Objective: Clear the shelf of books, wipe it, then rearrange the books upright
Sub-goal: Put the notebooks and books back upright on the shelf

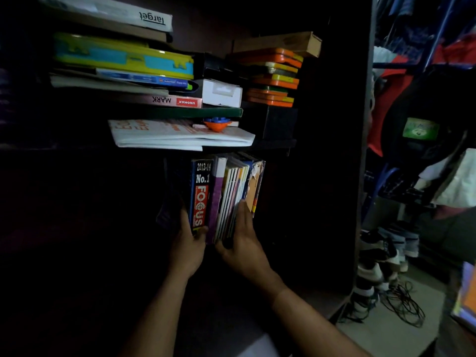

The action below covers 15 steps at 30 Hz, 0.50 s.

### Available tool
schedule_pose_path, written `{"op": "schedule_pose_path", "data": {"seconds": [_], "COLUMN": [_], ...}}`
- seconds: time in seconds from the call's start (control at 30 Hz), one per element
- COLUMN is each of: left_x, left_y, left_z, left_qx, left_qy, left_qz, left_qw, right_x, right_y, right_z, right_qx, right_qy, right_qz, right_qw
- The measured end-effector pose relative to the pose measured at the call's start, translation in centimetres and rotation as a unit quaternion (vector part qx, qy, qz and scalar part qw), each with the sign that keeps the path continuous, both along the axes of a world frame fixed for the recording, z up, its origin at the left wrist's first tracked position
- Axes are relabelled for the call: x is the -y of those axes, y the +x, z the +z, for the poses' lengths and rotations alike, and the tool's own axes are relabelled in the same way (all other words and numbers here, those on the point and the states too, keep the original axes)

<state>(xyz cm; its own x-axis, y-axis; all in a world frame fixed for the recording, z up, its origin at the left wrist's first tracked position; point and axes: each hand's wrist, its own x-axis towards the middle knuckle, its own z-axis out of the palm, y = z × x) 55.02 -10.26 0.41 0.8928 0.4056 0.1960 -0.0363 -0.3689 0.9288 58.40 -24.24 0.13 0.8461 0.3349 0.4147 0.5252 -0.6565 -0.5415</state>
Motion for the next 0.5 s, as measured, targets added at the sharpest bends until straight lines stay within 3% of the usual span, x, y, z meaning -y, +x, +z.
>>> {"op": "schedule_pose_path", "data": {"seconds": [0.17,0.3,0.5], "left_x": [0.6,0.5,0.1], "left_y": [0.1,0.7,0.7], "left_z": [0.5,0.5,0.2], "left_qx": [0.011,0.008,0.013], "left_qy": [0.011,0.058,0.051], "left_qz": [0.042,0.062,0.071], "left_qw": [0.999,0.996,0.996], "right_x": [-1.8,-5.4,-4.7], "right_y": [0.1,-0.3,-0.6], "right_z": [0.0,0.2,-0.1], "right_qx": [-0.039,-0.069,-0.050], "right_qy": [-0.052,-0.001,0.055], "right_qz": [-0.022,-0.120,-0.106], "right_qw": [0.998,0.990,0.992]}}
